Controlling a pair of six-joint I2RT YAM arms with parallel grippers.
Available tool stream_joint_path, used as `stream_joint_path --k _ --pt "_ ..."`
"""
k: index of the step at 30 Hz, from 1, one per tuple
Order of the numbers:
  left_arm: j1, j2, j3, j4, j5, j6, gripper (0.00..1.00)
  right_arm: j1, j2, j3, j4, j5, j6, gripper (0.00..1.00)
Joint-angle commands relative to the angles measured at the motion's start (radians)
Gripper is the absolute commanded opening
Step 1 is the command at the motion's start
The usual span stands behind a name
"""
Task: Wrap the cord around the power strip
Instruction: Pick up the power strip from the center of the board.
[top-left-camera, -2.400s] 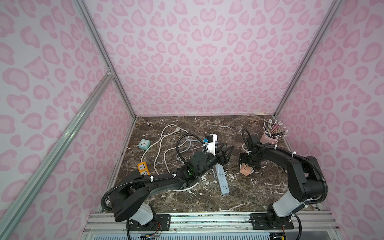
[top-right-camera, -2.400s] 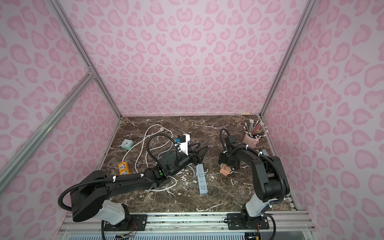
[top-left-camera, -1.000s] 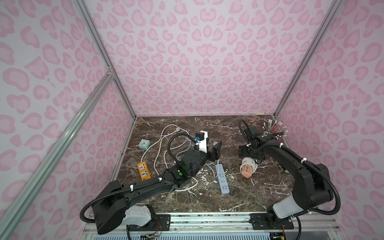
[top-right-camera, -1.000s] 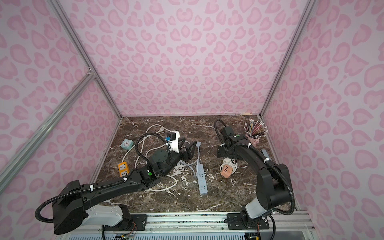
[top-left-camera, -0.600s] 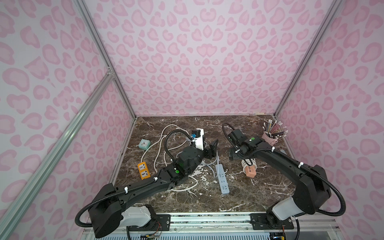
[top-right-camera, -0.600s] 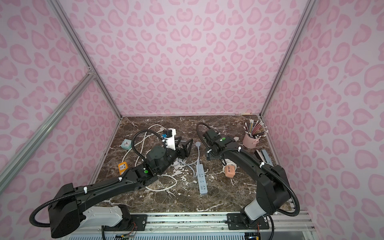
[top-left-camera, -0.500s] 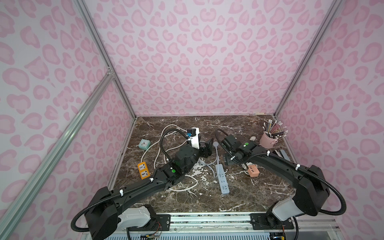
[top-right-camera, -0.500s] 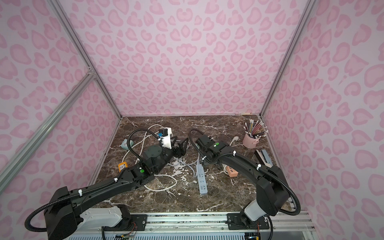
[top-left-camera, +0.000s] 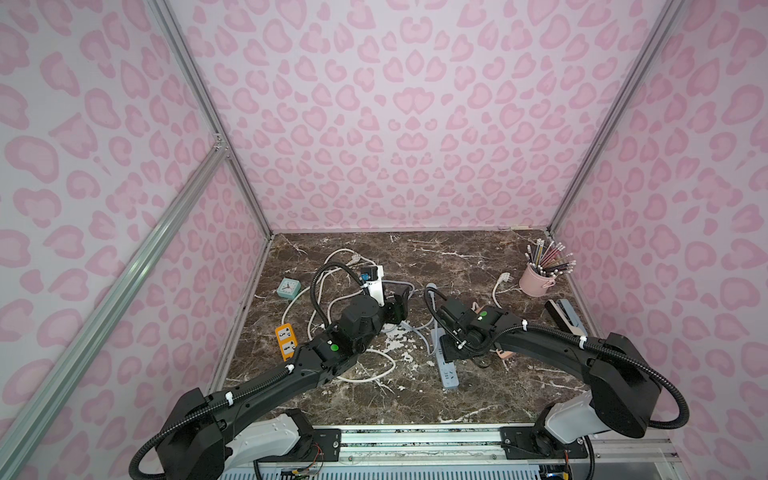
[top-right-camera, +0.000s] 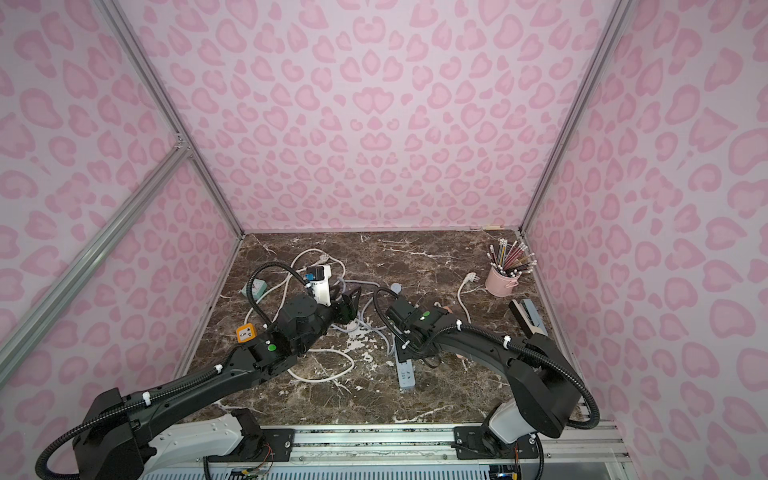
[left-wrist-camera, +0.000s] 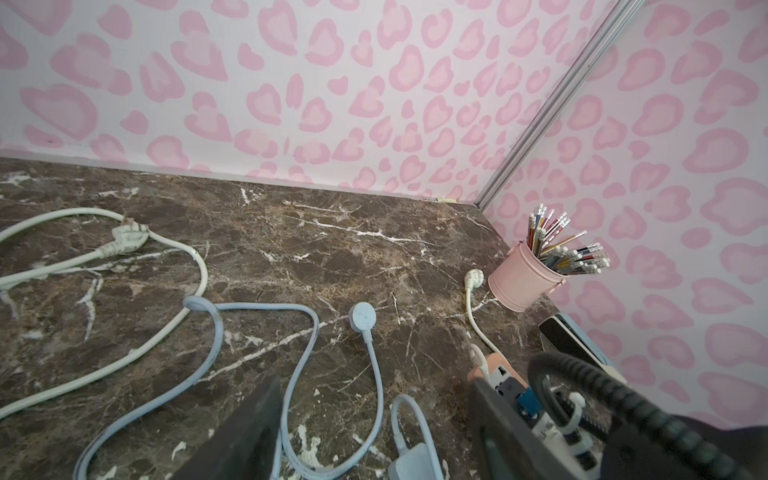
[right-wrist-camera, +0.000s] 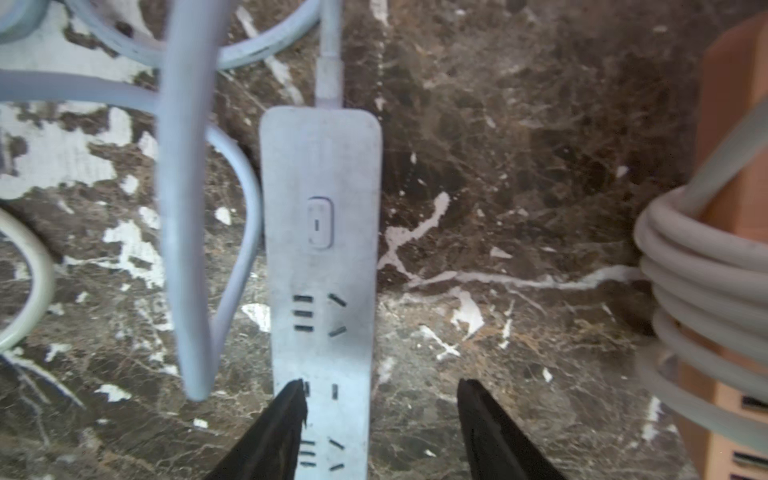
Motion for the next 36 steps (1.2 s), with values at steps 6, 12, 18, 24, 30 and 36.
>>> stream_joint_path --k 6,12,18,24,30,36 --pt "0.0 -0.019 -0.007 0.026 0.012 -0.002 0.71 -0.017 0.13 0.033 0.078 -0.011 0.001 0.7" --pt "0.0 -0.019 -0.012 0.032 0.002 0.001 0.71 -0.04 0.208 0.057 0.143 -0.018 -0.018 0.65" --pt "0.002 -0.014 -0.002 0.031 0.007 -0.002 0.71 -0.071 0.2 0.053 0.168 -0.071 -0.036 0.63" --pt "0.001 -0.003 0.006 0.032 0.007 0.0 0.7 -0.082 0.179 0.197 0.043 -0.152 -0.12 0.8" --pt "0.0 0.026 0.044 0.053 -0.002 0.05 0.7 -0.104 0.141 0.295 -0.151 -0.025 -0.117 0.83" --pt "0.008 0.078 0.066 0.079 0.046 0.089 0.71 -0.111 0.169 0.309 -0.274 0.157 -0.167 0.88"
